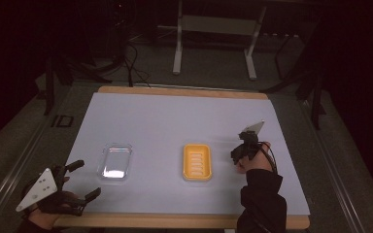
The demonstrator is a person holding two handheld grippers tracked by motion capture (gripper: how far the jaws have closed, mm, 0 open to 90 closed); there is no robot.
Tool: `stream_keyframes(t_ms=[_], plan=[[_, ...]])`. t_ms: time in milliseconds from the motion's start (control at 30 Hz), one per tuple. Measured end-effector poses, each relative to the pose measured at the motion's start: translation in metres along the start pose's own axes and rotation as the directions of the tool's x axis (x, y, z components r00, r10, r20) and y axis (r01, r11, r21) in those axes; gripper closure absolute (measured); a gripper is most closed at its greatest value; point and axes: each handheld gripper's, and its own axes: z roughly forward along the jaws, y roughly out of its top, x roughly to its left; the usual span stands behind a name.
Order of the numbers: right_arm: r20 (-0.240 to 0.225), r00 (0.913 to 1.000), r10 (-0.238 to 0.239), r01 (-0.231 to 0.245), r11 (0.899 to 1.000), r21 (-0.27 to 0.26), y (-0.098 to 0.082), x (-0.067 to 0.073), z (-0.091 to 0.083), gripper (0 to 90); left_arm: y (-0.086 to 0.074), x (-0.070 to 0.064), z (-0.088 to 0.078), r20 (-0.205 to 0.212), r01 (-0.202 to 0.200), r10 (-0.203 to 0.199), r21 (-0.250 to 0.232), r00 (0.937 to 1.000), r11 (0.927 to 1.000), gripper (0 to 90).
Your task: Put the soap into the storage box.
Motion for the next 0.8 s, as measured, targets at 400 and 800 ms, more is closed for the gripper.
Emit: stream_keyframes(t_ms=[400, 800], plan=[[-0.015, 0.9990, -0.043, 0.042, 0.999, -0.008, -0.004, 0.021, -0.008, 37.3, 0.000, 0.000, 0.000, 0.001, -0.002, 0.002, 0.003, 1.0000, 1.0000, 0.4], [-0.064, 0.9944, -0.083, 0.081, 0.996, -0.034, -0.006, 0.045, -0.018, 37.2, 0.000, -0.001, 0.000, 0.002, -0.008, 0.008, 0.006, 1.0000, 1.0000, 0.4]])
